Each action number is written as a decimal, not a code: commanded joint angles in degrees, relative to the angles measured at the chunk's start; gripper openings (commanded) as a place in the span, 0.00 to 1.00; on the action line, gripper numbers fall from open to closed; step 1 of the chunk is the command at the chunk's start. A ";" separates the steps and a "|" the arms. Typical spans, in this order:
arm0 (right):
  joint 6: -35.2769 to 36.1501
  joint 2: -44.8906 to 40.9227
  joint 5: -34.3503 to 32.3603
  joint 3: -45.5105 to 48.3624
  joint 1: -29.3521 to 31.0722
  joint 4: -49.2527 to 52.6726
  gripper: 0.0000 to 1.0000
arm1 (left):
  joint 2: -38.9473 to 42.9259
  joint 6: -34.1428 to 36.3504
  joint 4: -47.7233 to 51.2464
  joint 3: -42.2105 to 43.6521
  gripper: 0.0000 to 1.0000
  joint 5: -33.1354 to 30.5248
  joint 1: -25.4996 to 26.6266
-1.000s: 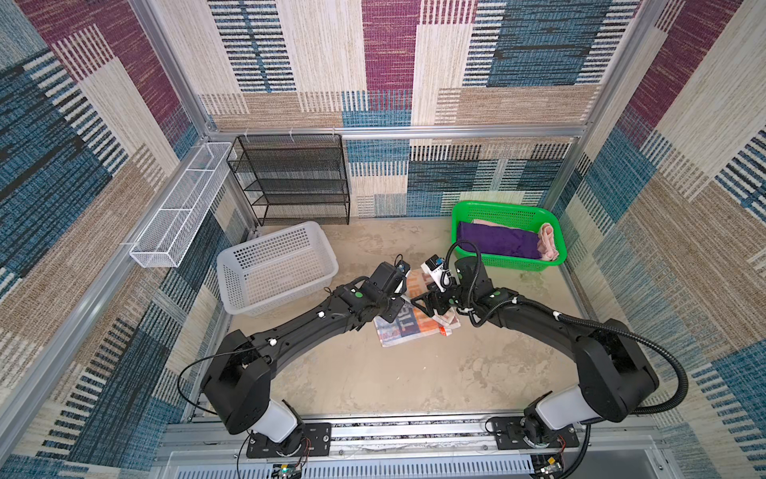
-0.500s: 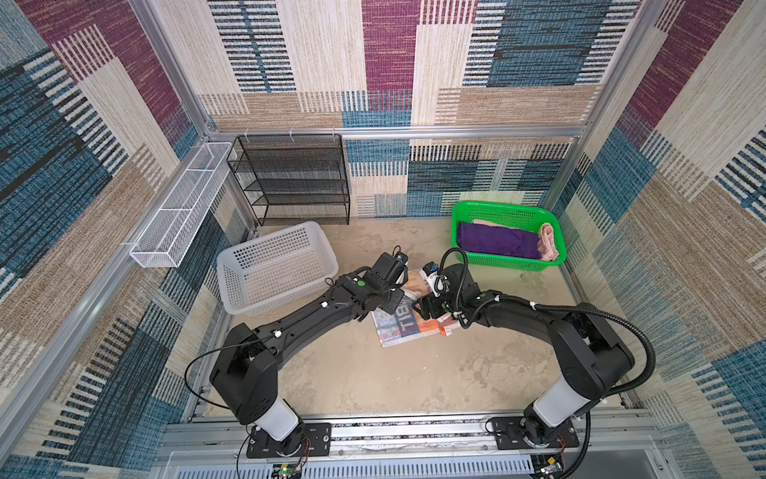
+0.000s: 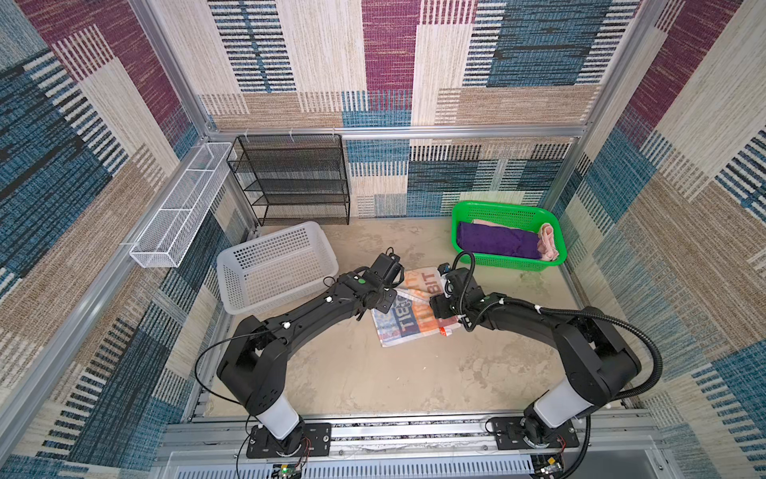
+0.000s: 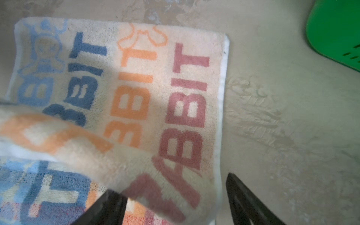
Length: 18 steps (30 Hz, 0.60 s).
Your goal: Fold and stack the towels
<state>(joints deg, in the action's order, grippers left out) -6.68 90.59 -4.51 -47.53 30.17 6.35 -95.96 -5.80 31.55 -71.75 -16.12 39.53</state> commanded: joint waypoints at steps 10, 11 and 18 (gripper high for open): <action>9.47 0.93 12.15 -3.90 0.15 -0.45 0.54 | -14.32 -5.97 4.47 -11.18 0.00 8.07 -8.15; 9.74 2.22 13.10 -4.46 0.15 -0.01 0.50 | -15.81 -5.97 5.18 -12.24 0.00 8.41 -8.53; 9.06 9.59 10.58 -9.20 0.06 0.99 0.43 | -20.40 -5.41 5.36 -13.54 0.00 11.41 -9.29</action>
<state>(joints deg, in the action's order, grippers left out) 2.48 98.61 7.88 -55.05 30.28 7.62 -115.85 -10.39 35.86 -85.06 -6.79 30.37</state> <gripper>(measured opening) 0.426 0.055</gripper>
